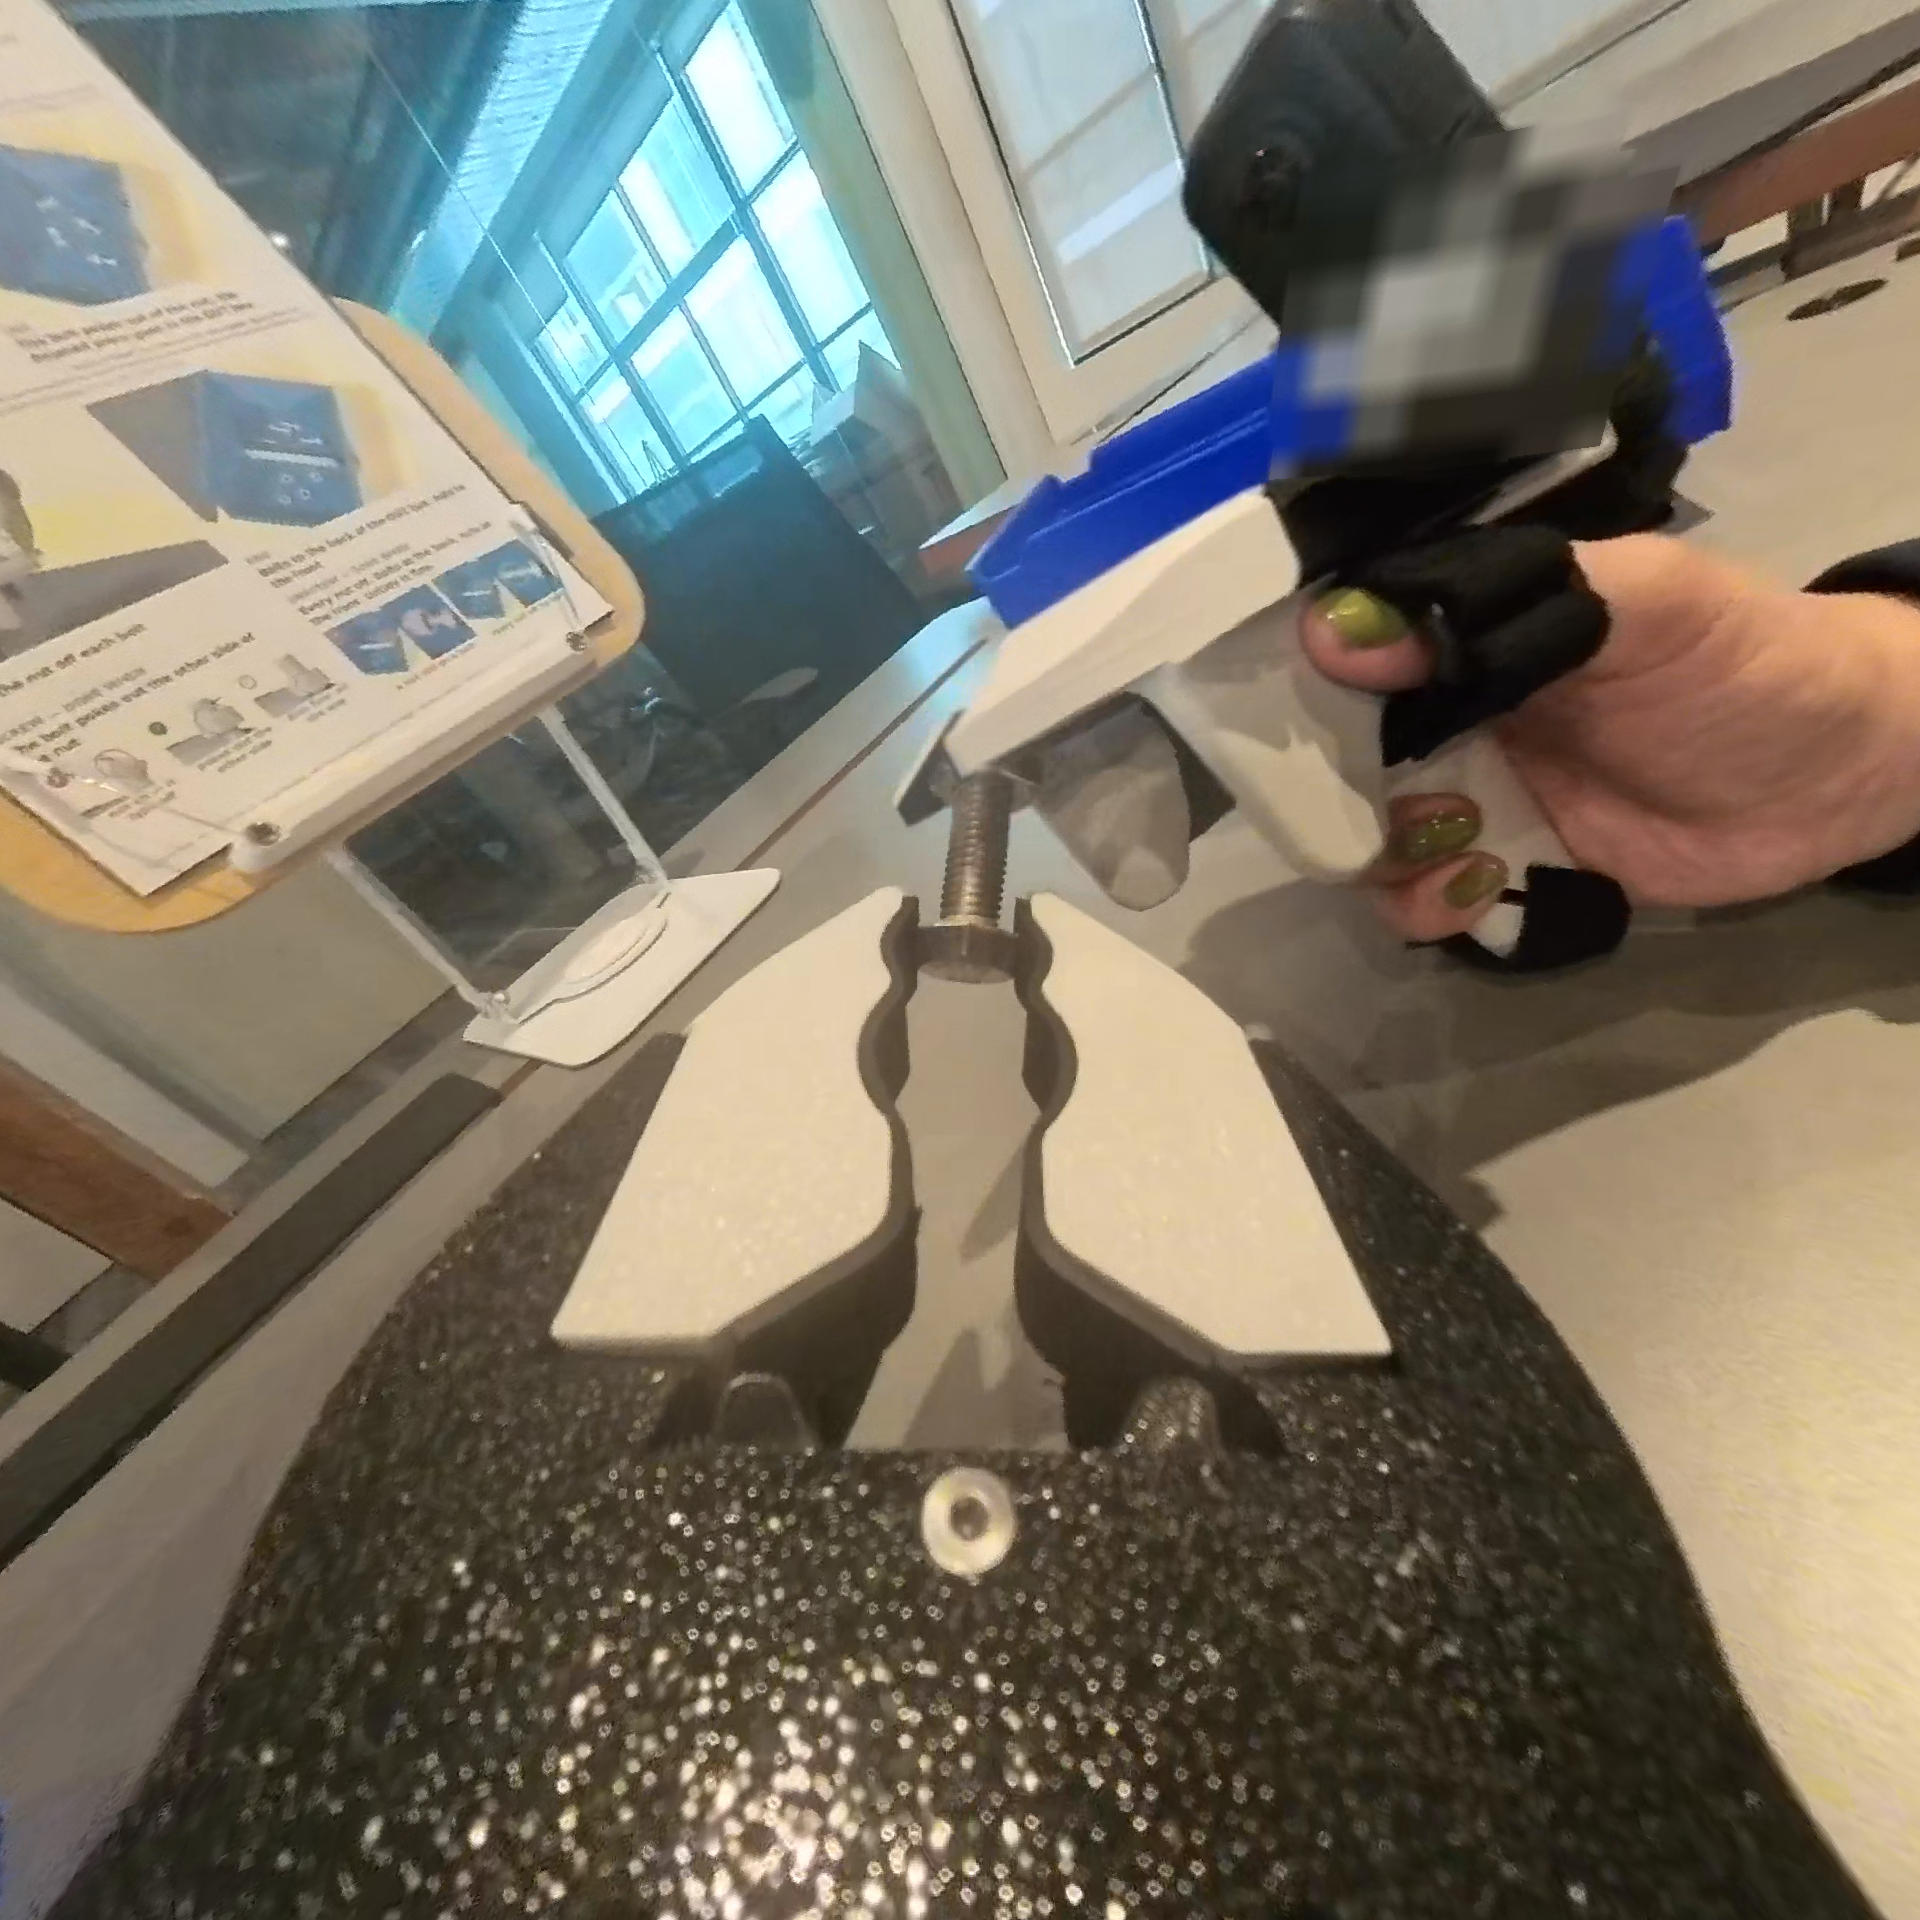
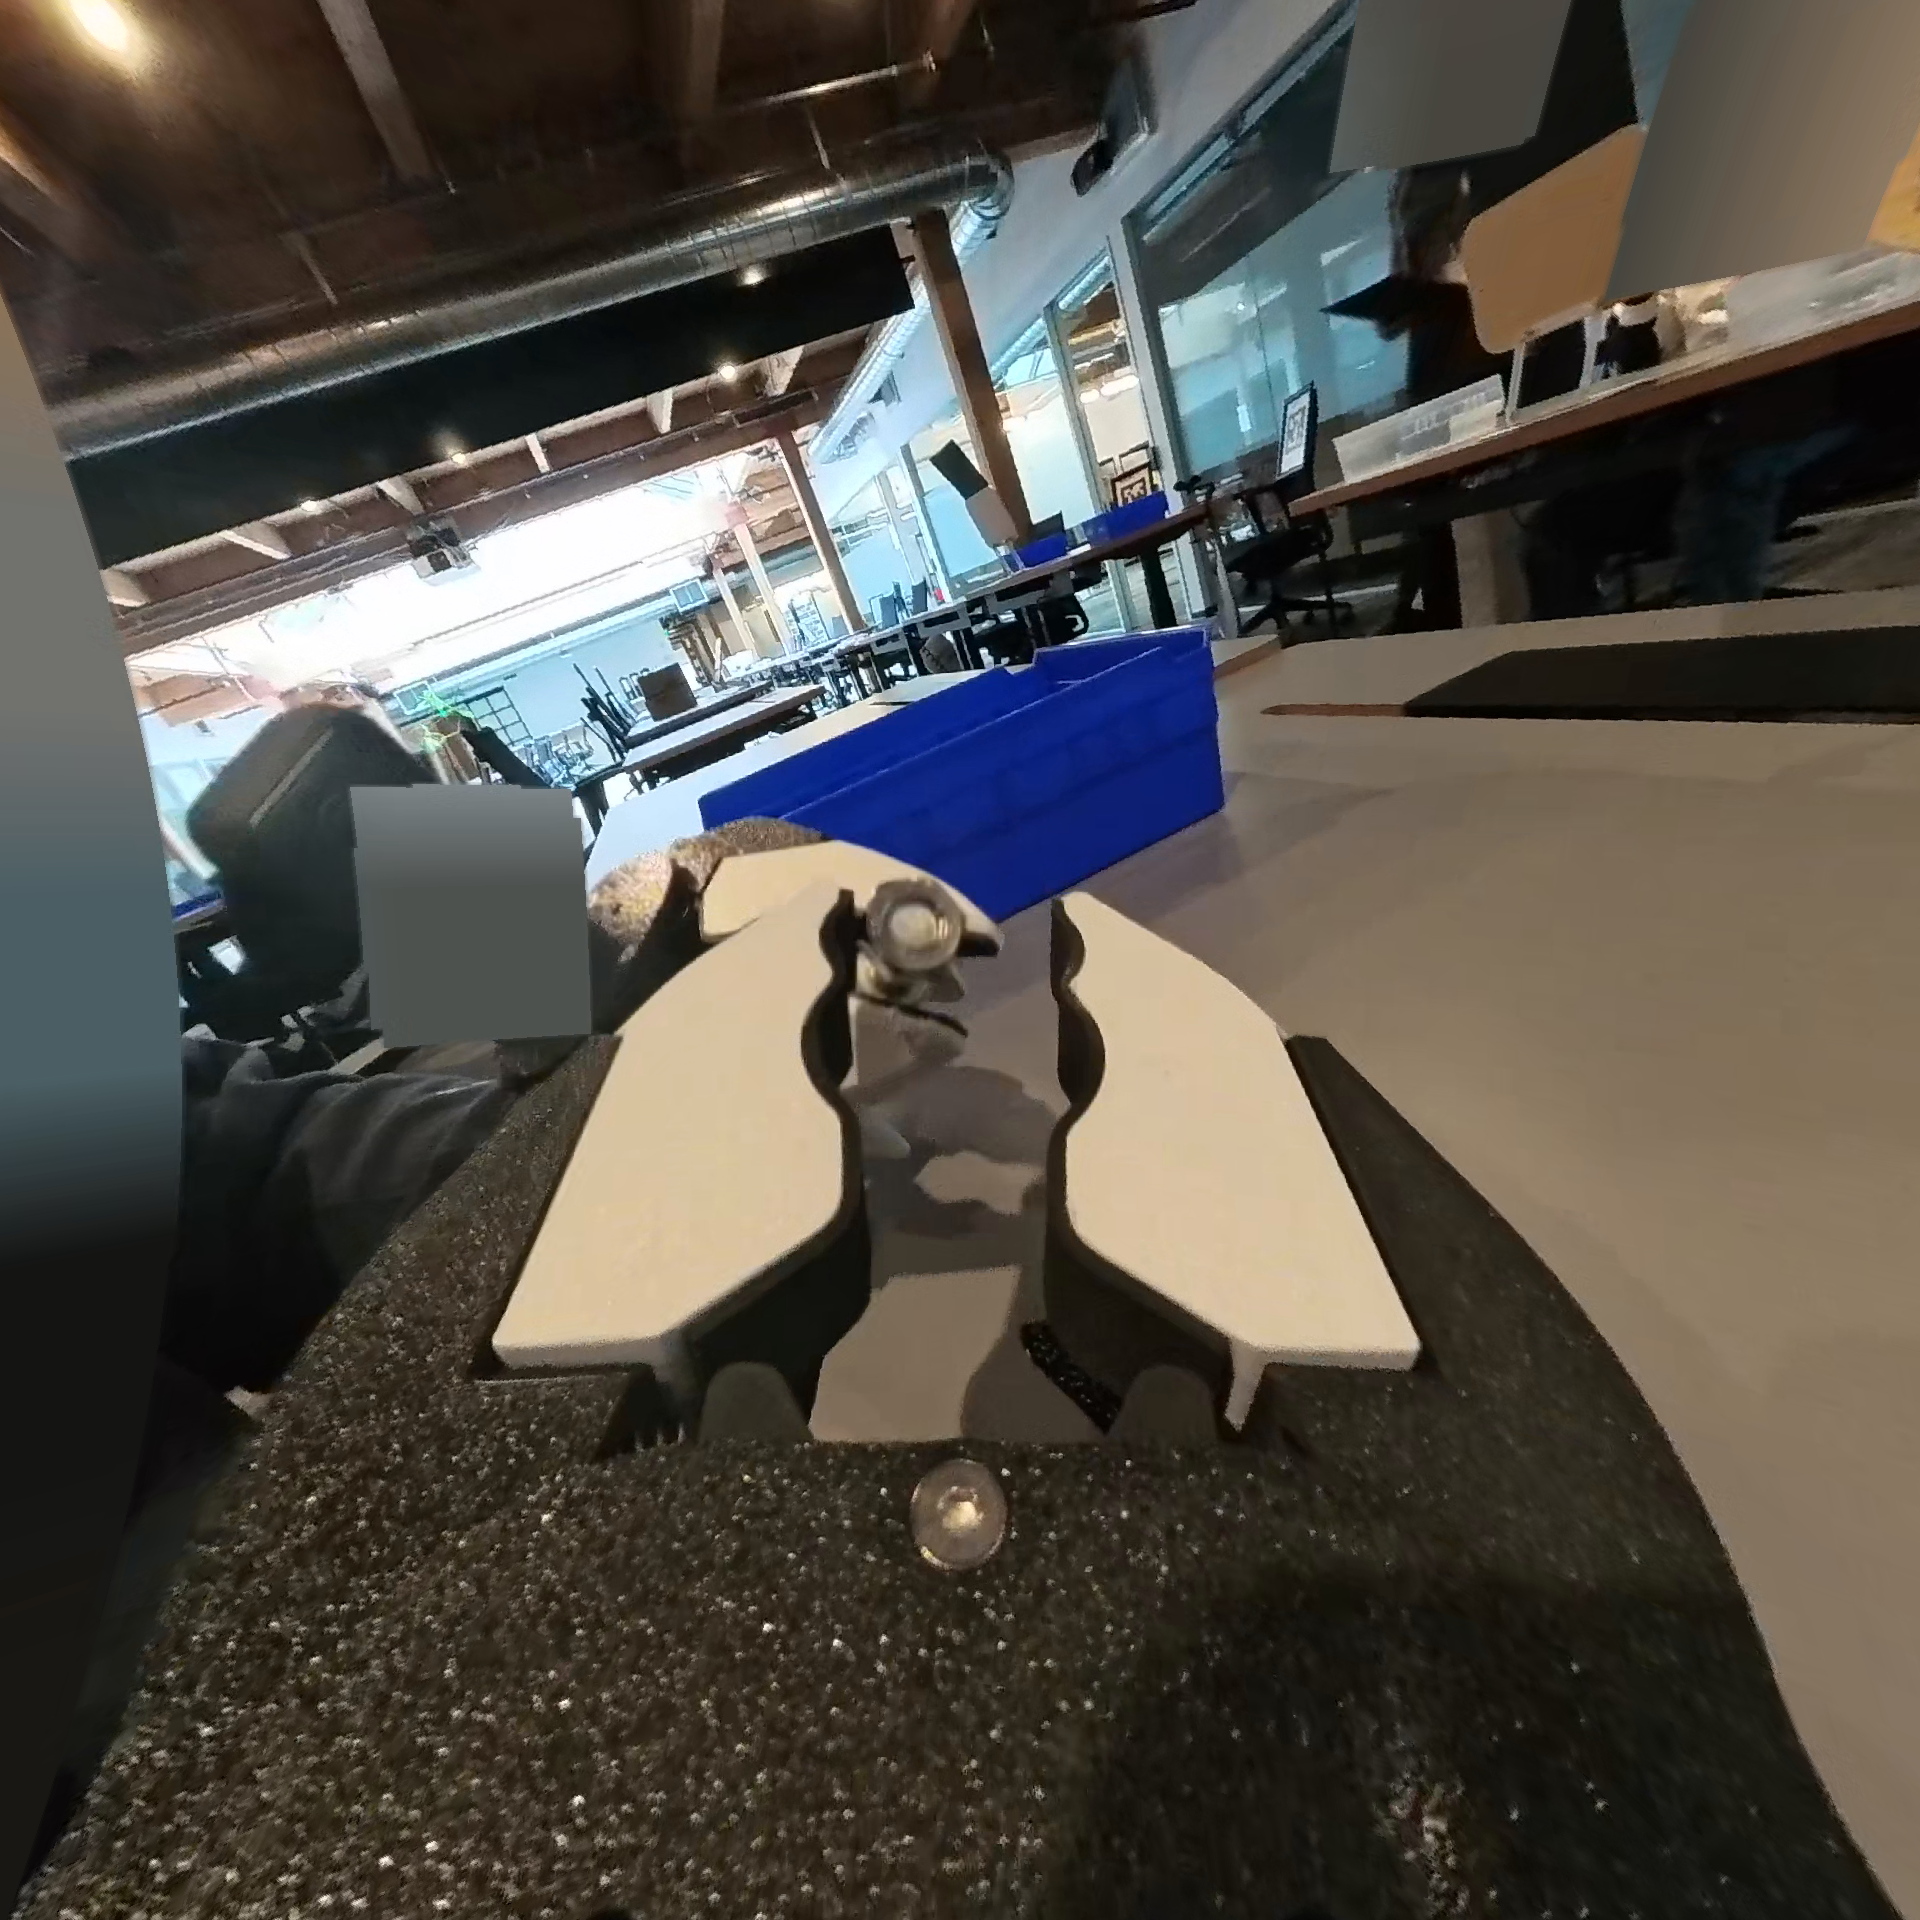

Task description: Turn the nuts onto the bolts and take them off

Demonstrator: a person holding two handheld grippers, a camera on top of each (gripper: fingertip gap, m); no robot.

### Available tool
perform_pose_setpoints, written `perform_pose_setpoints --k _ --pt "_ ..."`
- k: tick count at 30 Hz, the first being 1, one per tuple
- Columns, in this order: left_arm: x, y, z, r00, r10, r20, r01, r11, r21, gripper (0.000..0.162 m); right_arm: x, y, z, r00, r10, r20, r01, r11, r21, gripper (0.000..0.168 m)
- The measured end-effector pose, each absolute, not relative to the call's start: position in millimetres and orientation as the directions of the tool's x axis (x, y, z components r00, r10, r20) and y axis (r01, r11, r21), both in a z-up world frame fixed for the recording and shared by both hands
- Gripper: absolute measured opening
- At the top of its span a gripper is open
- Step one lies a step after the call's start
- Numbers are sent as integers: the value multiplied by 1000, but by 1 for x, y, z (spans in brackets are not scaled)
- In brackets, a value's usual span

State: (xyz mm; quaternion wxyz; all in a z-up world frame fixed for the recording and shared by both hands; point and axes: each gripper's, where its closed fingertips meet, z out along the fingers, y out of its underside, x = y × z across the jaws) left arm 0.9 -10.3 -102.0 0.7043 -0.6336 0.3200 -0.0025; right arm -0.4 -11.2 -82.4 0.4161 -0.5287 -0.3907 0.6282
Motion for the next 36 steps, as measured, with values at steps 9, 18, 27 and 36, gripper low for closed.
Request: perform_pose_setpoints --k 9,18,27,36 --pt "-10 -8 -98 835 -403 -374 -330 175 -928 17 0 -13 -81 -118 929 -351 -118 -364 -924 35" --pt "9 -11 -111 745 -435 -505 -474 188 -860 17 -1 -10 -85 -109 920 -377 -107 -388 -915 35" --pt "-4 -10 -101 807 -410 -424 -383 182 -905 17 -3 -12 -87 -113 919 -377 -88 -387 -918 35" --pt "-3 -9 -107 792 -421 -441 -411 165 -897 17 -3 -14 -86 -141 909 -392 -91 -406 -909 36"
